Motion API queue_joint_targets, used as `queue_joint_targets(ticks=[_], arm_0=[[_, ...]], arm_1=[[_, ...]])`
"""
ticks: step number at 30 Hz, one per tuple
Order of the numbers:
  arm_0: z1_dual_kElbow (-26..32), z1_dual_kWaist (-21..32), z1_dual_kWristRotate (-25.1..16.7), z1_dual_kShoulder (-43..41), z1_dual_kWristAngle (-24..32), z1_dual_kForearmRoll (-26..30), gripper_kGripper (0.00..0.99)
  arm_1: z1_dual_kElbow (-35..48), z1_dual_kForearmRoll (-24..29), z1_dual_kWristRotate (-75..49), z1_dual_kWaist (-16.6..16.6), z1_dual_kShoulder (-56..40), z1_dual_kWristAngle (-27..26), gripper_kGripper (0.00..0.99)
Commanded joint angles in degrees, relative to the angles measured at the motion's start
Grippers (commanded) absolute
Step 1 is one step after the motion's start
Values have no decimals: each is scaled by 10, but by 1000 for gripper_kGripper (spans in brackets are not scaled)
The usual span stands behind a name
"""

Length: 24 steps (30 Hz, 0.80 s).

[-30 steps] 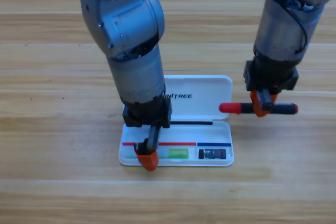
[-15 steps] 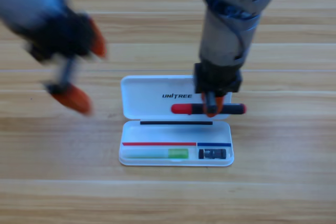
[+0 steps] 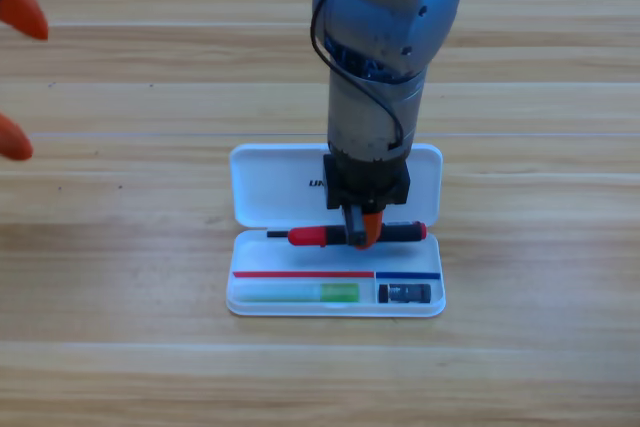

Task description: Clean up eraser and pencils

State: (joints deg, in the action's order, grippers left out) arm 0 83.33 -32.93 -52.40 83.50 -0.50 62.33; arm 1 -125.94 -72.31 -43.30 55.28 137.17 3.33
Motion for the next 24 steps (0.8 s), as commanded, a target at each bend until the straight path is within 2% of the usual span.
queue_joint_targets(ticks=[1,4,5,8,9,13,17,24], arm_0=[[-34,10,-3,-9,10,-9,990],[-41,10,-2,-11,10,-9,990],[-42,10,-2,-11,10,-10,990],[-45,10,-2,-11,8,-12,990],[-46,10,-2,-11,8,-12,990],[-51,10,-2,-11,8,-18,990],[-58,10,-1,-13,9,-25,990],[-56,10,8,-13,7,-36,990]], arm_1=[[0,-10,6,12,33,11,0],[0,-10,11,12,31,11,0],[0,-10,13,12,30,11,61],[0,-11,20,12,26,12,744],[0,-11,22,12,22,13,834],[6,-14,22,12,4,12,877],[17,-43,22,19,-43,-12,904],[105,-58,40,54,-246,-90,933]])
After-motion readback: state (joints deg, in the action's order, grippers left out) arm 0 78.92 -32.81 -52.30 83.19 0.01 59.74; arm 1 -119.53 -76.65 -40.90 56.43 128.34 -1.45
